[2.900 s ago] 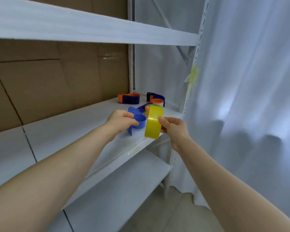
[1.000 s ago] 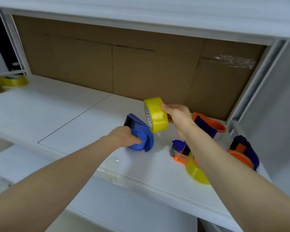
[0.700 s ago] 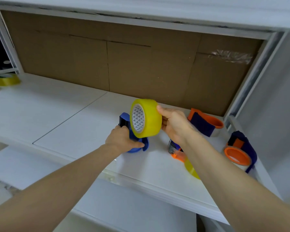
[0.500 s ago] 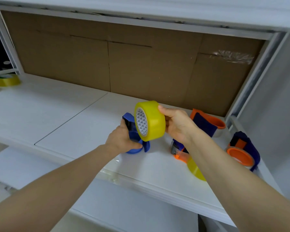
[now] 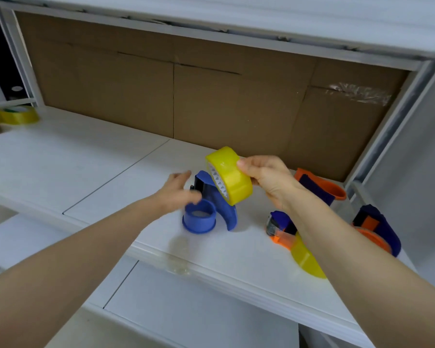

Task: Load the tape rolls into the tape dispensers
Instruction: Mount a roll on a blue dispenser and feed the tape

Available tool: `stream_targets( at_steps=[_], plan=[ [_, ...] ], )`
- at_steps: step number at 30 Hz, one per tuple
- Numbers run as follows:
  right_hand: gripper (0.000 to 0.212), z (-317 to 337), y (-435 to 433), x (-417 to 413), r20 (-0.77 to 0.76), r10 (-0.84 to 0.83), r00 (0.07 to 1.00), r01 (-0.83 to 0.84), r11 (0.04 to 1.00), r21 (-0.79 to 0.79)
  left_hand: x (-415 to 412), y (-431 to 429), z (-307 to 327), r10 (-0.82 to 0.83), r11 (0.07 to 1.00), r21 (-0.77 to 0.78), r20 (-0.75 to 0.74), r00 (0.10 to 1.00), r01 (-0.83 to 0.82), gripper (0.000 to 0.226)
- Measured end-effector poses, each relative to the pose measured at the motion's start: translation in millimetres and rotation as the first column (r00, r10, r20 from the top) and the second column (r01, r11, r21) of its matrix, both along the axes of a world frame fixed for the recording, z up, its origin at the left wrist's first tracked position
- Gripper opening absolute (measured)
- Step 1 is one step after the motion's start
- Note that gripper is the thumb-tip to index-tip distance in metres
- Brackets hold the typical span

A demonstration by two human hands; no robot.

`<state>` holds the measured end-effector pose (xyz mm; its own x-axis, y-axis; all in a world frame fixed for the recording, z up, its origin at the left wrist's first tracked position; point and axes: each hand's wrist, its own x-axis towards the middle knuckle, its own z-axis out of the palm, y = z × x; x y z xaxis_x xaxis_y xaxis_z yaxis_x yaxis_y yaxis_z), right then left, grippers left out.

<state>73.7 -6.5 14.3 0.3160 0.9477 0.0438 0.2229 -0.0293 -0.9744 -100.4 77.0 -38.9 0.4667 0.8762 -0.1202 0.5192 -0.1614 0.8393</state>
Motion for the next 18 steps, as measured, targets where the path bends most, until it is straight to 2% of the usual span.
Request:
stream_targets(
  at_steps=[2, 4, 6, 8, 9, 11, 14, 18],
  plan=[
    [0.013, -6.9, 2.2, -7.8, 0.123, 0.048, 0.991, -0.053, 0.998, 0.036, -3.2, 2.9, 16.6, 0.082, 0.997, -0.037, 0.317, 0.945, -0.074, 0.069],
    [0.022, -14.3, 4.4, -15.8, 0.292, 0.083, 0.953, -0.103, 0.993, 0.054, -6.6, 6.0, 28.3, 0.128, 0.992, -0.067, 0.446, 0.886, -0.110, 0.050],
    [0.023, -22.2, 5.6, -21.2, 0.533, 0.079, 0.843, -0.148, 0.985, 0.088, -9.0, 7.0, 34.8, 0.162, 0.985, -0.128, 0.480, 0.862, -0.114, 0.044],
    [0.022, -30.9, 5.7, -24.7, 0.746, 0.052, 0.664, -0.212, 0.970, 0.120, -12.0, 10.6, 33.8, 0.181, 0.981, -0.141, 0.443, 0.878, -0.131, 0.041],
    [0.025, -34.5, 4.6, -27.3, 0.801, 0.043, 0.597, -0.232, 0.965, 0.121, -13.8, 13.1, 31.6, 0.198, 0.978, -0.142, 0.409, 0.891, -0.152, 0.047],
    [0.028, -38.8, 1.9, -32.2, 0.843, 0.043, 0.536, -0.247, 0.963, 0.107, -17.1, 15.0, 26.5, 0.214, 0.975, -0.142, 0.359, 0.908, -0.173, 0.048],
    [0.026, -43.3, -0.2, -36.2, 0.864, 0.113, 0.491, -0.290, 0.956, 0.040, -21.0, 11.6, 21.0, 0.210, 0.973, -0.155, 0.294, 0.932, -0.171, 0.019],
    [0.027, -50.1, -5.2, -34.0, 0.906, 0.211, 0.367, -0.323, 0.942, -0.088, -24.8, 4.2, 10.3, 0.175, 0.974, -0.171, 0.147, 0.973, -0.149, 0.006]
  ],
)
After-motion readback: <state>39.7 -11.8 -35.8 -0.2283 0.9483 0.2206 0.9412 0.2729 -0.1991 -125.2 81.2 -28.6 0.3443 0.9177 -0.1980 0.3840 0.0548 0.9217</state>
